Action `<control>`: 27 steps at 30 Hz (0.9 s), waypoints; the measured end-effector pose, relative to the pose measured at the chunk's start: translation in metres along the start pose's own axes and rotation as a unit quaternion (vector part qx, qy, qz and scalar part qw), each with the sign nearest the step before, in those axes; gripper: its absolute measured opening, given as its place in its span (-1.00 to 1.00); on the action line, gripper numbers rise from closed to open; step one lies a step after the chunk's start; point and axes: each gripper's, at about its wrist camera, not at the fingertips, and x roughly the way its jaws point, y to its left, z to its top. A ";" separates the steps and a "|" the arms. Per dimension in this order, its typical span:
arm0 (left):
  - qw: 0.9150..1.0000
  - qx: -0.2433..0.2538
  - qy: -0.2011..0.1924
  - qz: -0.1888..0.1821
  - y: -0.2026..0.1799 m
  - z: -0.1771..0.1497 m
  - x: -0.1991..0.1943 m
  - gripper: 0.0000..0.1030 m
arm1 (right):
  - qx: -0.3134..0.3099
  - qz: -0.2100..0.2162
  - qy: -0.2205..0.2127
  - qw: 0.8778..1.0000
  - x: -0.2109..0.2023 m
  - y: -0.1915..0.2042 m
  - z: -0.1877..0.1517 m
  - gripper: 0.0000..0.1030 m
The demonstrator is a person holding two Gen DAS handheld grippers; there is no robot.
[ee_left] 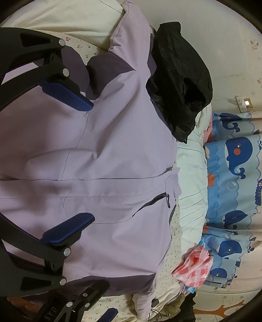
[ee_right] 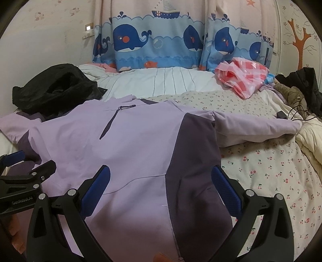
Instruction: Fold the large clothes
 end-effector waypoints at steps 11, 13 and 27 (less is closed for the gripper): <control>1.000 0.000 0.001 0.006 0.001 0.001 0.001 0.89 | 0.000 0.000 0.001 1.000 0.000 0.003 0.000 0.87; 1.000 0.000 0.001 0.008 0.002 0.002 0.003 0.89 | 0.000 -0.001 0.001 1.000 0.001 0.002 -0.001 0.87; 1.000 0.001 -0.001 0.018 0.003 0.000 0.007 0.89 | -0.001 -0.001 0.002 1.000 0.005 0.001 -0.003 0.87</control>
